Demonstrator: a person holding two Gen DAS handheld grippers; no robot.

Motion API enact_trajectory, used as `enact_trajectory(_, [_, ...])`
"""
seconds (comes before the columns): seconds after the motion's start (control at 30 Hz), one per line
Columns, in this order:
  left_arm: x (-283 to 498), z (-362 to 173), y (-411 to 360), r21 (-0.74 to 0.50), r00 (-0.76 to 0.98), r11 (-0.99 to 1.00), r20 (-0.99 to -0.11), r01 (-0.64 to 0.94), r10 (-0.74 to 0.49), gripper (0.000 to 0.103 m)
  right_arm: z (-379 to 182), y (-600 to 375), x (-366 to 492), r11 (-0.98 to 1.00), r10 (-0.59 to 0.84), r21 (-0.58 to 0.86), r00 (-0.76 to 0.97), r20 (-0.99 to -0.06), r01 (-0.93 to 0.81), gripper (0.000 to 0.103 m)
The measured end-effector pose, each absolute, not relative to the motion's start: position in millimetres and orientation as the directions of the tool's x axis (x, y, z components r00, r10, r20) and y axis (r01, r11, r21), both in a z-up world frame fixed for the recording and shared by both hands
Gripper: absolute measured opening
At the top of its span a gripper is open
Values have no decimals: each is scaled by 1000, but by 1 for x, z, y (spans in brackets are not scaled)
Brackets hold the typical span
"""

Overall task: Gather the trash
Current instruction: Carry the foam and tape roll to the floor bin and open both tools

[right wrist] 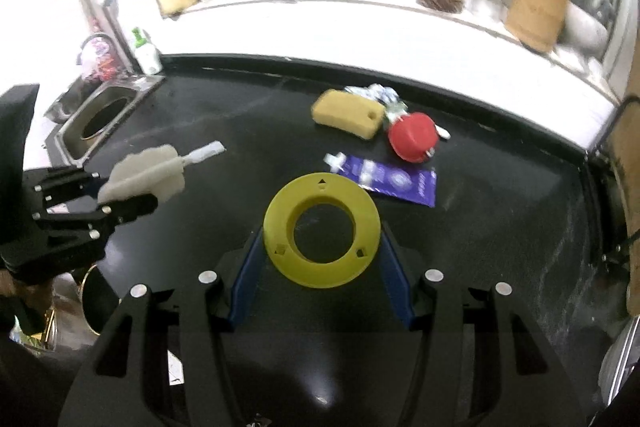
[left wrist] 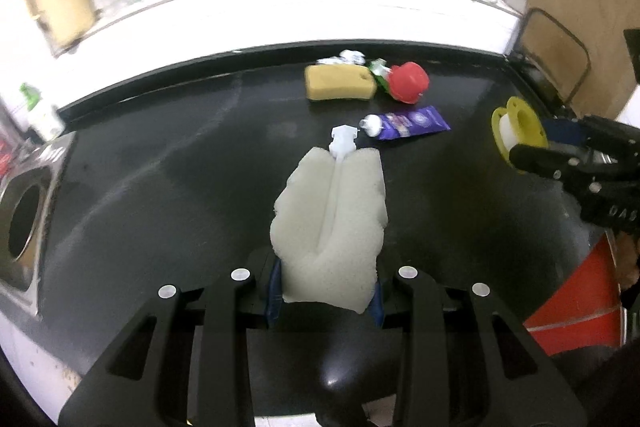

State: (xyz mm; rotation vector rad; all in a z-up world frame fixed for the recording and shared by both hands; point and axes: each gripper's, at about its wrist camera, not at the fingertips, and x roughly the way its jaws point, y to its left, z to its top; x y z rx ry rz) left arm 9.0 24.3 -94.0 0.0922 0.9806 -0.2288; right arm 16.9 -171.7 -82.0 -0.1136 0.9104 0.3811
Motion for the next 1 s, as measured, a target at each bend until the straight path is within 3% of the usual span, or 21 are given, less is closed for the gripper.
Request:
enact_trajectory(0.27, [-55, -52, 112, 27, 610, 999, -791, -36, 43, 33, -36, -81, 2, 822, 424, 72, 523, -739, -564, 55])
enact_trajectory(0.53, [-154, -57, 223, 56, 533, 925, -803, -377, 266, 33, -42, 83, -52, 543, 601, 139, 267, -754, -828, 55])
enact_trajectory(0.77, [-264, -114, 316, 39, 372, 774, -861, -632, 347, 33, -89, 217, -131, 283, 598, 207, 4, -802, -937, 55])
enact_trajectory(1.0, [-332, -192, 378, -22, 299, 659, -902, -751, 311, 33, -167, 321, -192, 183, 497, 273, -151, -854, -944, 55])
